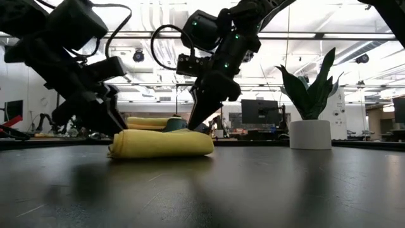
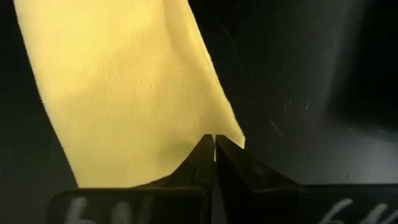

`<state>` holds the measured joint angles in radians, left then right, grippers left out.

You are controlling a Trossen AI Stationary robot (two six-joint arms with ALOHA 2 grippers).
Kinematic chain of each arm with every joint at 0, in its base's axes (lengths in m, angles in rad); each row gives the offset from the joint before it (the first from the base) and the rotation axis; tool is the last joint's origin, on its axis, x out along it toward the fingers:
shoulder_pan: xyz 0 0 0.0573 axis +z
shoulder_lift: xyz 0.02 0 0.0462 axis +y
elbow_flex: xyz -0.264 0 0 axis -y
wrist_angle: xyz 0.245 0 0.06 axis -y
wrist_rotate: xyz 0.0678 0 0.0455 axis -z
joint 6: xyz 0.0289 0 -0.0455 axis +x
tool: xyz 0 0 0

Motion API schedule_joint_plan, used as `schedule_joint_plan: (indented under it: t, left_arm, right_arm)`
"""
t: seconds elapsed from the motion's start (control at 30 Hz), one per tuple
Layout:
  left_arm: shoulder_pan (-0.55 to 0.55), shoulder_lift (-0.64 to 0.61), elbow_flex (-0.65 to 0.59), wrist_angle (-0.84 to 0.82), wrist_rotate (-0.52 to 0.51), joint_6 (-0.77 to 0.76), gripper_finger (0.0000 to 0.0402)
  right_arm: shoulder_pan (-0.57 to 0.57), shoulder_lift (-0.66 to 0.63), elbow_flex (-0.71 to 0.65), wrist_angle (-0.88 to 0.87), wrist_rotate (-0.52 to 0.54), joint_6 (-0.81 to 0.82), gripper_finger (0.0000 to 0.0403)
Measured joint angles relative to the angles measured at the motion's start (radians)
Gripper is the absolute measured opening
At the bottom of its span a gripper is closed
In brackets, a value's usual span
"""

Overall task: Fold microfiber towels
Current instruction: Fold the yellow microfiber cloth

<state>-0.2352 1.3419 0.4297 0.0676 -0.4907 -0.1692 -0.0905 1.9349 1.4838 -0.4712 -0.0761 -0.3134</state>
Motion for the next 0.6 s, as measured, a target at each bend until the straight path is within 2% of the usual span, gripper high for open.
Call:
schedule_joint_plan:
  t: [0.13, 0.33, 0.43, 0.6]
  left_arm:
    - [0.0, -0.08, 0.008, -0.06, -0.066, 0.024, 0.0148]
    - [-0.011, -0.183, 0.006, 0.005, -0.025, 0.062, 0.0156]
    - [-0.039, -0.171, -0.013, 0.094, 0.013, 0.055, 0.0144]
    - [-0.102, -0.064, -0.019, 0.29, 0.018, 0.05, 0.0102]
  right_arm:
    - [0.012, -0.013, 0.0, 0.006, 0.001, 0.007, 0.0008]
    - [0.036, -0.022, -0.016, 0.078, 0.032, 0.042, 0.0008]
    - [0.06, -0.031, -0.074, 0.263, 0.057, 0.087, 0.0008]
    - [0.119, -0.02, -0.249, 0.76, 0.231, 0.228, 0.0008]
